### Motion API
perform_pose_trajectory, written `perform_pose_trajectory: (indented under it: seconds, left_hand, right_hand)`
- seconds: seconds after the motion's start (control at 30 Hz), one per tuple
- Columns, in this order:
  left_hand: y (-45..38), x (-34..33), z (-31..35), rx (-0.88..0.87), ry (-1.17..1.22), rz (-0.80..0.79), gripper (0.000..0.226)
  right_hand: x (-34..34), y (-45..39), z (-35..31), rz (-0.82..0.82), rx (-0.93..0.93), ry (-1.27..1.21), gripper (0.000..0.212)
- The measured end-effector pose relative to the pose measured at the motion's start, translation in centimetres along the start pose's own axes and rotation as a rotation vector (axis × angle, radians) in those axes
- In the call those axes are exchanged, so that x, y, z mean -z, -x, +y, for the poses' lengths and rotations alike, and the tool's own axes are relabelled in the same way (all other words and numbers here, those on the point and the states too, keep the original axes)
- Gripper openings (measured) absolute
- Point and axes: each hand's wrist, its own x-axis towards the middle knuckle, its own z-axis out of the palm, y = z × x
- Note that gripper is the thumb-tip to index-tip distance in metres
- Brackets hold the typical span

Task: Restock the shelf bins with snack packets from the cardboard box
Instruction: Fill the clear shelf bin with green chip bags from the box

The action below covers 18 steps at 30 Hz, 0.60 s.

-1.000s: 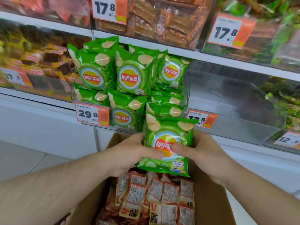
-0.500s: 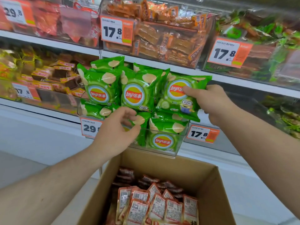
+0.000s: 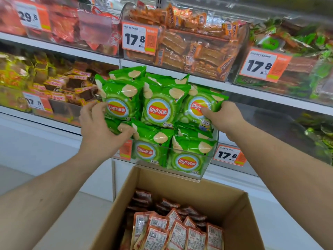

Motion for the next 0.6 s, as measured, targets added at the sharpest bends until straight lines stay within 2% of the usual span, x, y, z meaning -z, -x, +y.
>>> perform_pose_trajectory:
  seconds: [0.07, 0.1, 0.13, 0.17, 0.23, 0.3, 0.4, 0.5, 0.6]
  left_hand:
    - [-0.2, 0.2, 0.4, 0.064, 0.038, -0.045, 0.103]
    - [-0.4, 0.2, 0.7, 0.081, 0.045, -0.059, 0.108]
    - [-0.6, 0.2, 1.0, 0.087, 0.046, -0.062, 0.111]
    - [-0.9, 0.1, 1.6, 0.096, 0.048, -0.063, 0.115]
    - [-1.3, -0.3, 2.9, 0.145, 0.06, -0.088, 0.121]
    - [-1.8, -0.8, 3.9, 0.211, 0.029, -0.127, 0.127]
    - [-2.6, -1.8, 4.2, 0.281, -0.052, -0.171, 0.126]
    - [-3.4, -3.2, 4.1, 0.322, -0.088, -0.194, 0.128]
    - [-3.9, -4.1, 3.7, 0.333, -0.102, -0.189, 0.126]
  right_hand:
    - [-0.1, 0.1, -0.2, 0.054, -0.015, 0.096, 0.045]
    - [-0.2, 0.4, -0.2, 0.108, -0.009, 0.132, 0.055]
    - [-0.3, 0.9, -0.2, 0.171, 0.017, 0.163, 0.073]
    - [-0.6, 1.7, -0.1, 0.235, 0.078, 0.188, 0.087]
    - [-1.4, 3.9, 0.0, 0.307, 0.27, 0.251, 0.091]
    - [-2.4, 6.0, -0.3, 0.223, 0.401, 0.357, 0.089]
    - [-3.9, 7.1, -0.5, 0.047, 0.441, 0.591, 0.104]
    - [-4.3, 6.2, -0.8, 0.056, 0.494, 0.714, 0.115]
    - [-4.4, 4.9, -1.9, 0.071, 0.57, 0.729, 0.119]
